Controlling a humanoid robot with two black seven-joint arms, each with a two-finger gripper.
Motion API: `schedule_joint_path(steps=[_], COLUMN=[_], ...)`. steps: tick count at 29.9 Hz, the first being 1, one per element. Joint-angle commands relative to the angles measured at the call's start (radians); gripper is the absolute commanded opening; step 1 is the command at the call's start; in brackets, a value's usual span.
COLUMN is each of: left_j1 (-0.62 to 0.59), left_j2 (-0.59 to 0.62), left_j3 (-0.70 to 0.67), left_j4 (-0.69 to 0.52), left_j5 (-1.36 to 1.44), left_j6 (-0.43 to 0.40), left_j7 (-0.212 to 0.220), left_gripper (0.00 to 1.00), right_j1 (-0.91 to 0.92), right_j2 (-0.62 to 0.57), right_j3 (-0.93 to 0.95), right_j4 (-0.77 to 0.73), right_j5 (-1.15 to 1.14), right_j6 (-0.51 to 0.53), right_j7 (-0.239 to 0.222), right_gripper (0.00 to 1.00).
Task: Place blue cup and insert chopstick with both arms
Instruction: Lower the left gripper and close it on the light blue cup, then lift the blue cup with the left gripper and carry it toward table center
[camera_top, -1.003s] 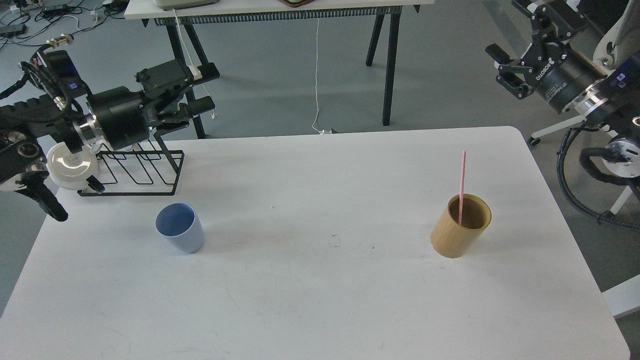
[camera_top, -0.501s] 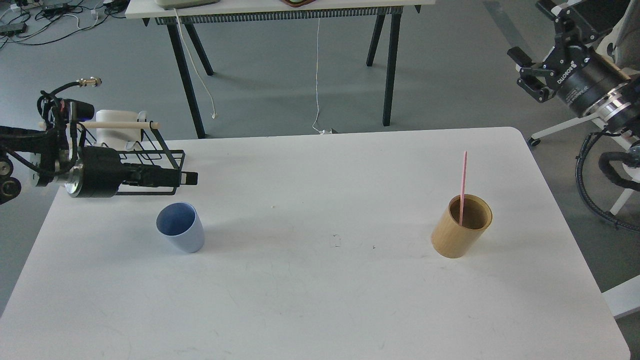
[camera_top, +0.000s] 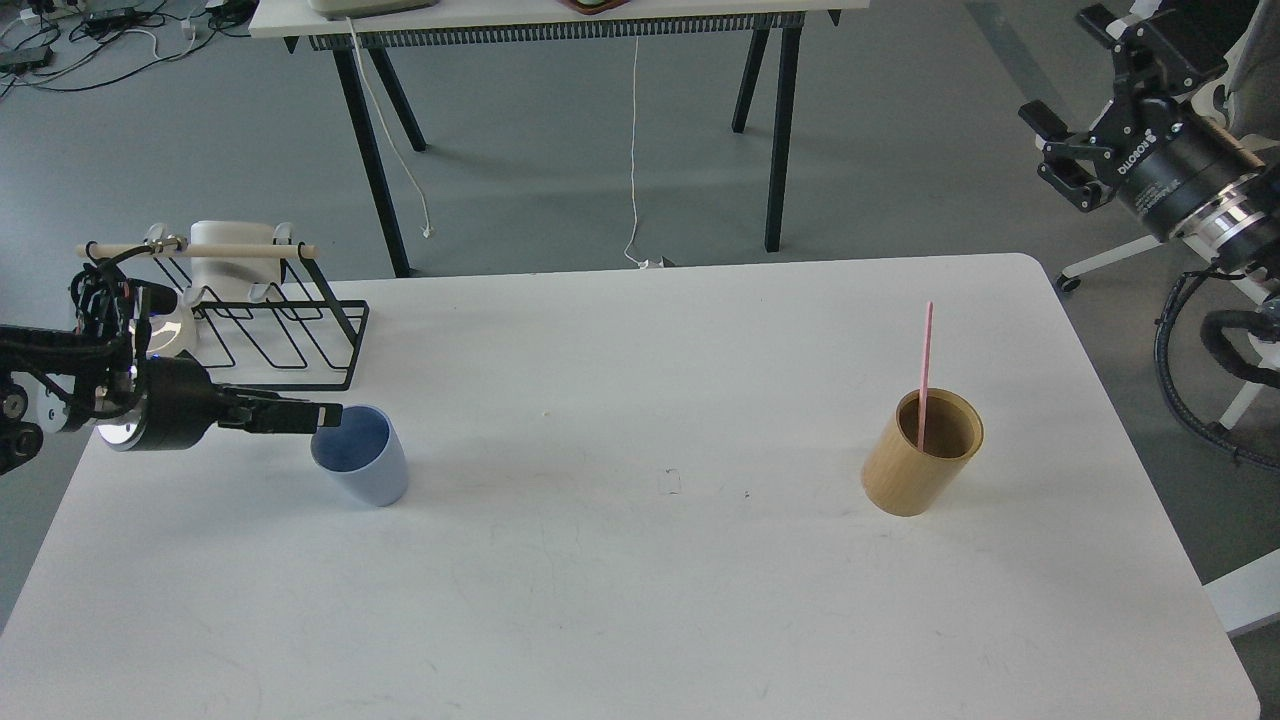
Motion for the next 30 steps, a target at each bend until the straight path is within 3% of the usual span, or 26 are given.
schedule_joint_path(steps=[1, 8, 12, 22, 30], left_j1=[0.011, 0.047, 0.053, 0.068, 0.077], left_j2=[-0.032, -0.054, -0.061, -0.066, -0.063], left_j3=[-0.001, -0.001, 0.001, -0.001, 0.001], left_j4=[0.03, 0.074, 0.075, 0.074, 0.074], left_j5=[0.001, 0.004, 0.004, 0.004, 0.006], left_j6=[0.005, 0.041, 0.039, 0.041, 0.045], left_j7=[0.0, 0.0, 0.0, 0.0, 0.0], left_gripper=[0.99, 0.96, 0.78, 0.67, 0.21], right_j1=[-0.001, -0.009, -0.012, -0.013, -0.02], right_j2=[-0.002, -0.009, -0.013, -0.013, -0.013], right_j3=[0.0, 0.006, 0.008, 0.008, 0.008], right_j4=[0.0, 0.0, 0.0, 0.0, 0.001], right_j5=[-0.001, -0.001, -0.001, -0.001, -0.001], right_j6=[0.0, 0.0, 0.0, 0.0, 0.0], right_j7=[0.0, 0.0, 0.0, 0.0, 0.0], right_gripper=[0.98, 0.98, 0.98, 0.98, 0.98])
